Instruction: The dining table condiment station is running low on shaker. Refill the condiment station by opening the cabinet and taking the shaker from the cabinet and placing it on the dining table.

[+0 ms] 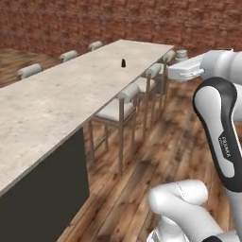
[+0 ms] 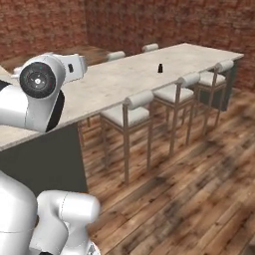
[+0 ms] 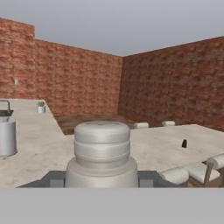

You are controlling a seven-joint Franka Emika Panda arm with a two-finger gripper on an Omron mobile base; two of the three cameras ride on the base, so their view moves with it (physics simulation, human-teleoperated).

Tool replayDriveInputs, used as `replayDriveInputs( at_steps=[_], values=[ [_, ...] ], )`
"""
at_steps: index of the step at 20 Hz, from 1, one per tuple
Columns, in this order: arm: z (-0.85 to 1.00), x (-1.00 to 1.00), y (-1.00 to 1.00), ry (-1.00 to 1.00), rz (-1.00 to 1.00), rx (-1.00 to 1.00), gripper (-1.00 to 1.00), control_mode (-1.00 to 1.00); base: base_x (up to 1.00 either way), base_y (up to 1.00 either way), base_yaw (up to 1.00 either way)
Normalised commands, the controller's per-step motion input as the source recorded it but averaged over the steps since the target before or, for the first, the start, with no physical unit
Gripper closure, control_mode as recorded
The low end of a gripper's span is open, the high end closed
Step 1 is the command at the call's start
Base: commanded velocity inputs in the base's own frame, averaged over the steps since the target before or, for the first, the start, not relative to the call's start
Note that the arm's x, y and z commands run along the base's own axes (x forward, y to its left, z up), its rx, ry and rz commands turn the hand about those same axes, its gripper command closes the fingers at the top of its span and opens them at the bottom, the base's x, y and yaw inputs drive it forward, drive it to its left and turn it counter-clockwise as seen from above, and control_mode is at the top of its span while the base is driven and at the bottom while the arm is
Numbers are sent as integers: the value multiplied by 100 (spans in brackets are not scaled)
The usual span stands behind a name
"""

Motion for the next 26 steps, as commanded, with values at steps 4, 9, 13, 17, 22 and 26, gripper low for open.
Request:
replayDriveInputs(
  at_steps=[4,9,13,17,22,26],
  values=[
    [0,0,0,0,0,0,100,100,68,-98,34],
    [0,0,0,0,0,0,100,100,52,-100,32],
    [0,0,0,0,0,0,100,100,41,-100,31],
    [0,0,0,0,0,0,100,100,42,-100,32],
    [0,0,0,0,0,0,100,100,49,-100,32],
    [0,0,0,0,0,0,100,100,58,-100,33]
  ],
)
